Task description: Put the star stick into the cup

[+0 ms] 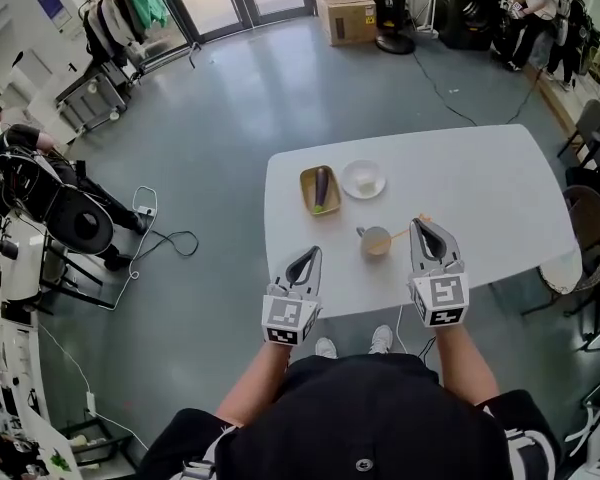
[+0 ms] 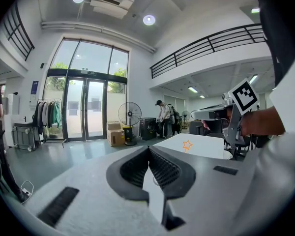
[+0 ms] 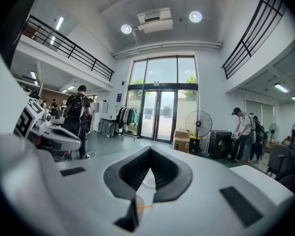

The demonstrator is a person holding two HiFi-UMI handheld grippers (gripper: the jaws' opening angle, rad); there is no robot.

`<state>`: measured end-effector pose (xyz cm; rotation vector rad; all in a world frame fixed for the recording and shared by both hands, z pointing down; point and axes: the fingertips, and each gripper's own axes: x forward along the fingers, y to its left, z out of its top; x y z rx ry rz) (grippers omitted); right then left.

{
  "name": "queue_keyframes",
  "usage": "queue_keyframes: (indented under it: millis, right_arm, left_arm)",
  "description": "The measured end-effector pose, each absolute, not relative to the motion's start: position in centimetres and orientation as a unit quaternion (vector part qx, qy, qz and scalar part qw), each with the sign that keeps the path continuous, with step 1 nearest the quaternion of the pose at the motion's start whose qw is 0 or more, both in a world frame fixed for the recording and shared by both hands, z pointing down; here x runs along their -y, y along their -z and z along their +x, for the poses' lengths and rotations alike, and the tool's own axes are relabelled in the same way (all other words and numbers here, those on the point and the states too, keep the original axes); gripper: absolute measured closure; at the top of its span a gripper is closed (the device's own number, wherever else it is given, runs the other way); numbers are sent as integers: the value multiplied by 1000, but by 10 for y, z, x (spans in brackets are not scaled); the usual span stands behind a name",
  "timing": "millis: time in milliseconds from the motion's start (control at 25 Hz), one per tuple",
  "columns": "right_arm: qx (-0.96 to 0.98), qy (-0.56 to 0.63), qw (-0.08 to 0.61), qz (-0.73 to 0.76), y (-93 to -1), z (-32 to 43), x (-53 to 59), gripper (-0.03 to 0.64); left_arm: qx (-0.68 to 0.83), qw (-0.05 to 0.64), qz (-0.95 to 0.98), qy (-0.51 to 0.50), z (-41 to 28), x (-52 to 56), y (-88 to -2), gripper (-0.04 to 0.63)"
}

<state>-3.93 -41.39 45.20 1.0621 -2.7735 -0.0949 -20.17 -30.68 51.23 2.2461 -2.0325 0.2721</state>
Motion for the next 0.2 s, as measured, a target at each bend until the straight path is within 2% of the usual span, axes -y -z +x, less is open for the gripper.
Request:
queue_keyframes:
  millis: [200]
  right_arm:
    - [929,32,75,360,-446,-39,416,612]
  left_arm:
    - [663,44,742,-90,-195,312,-505,586]
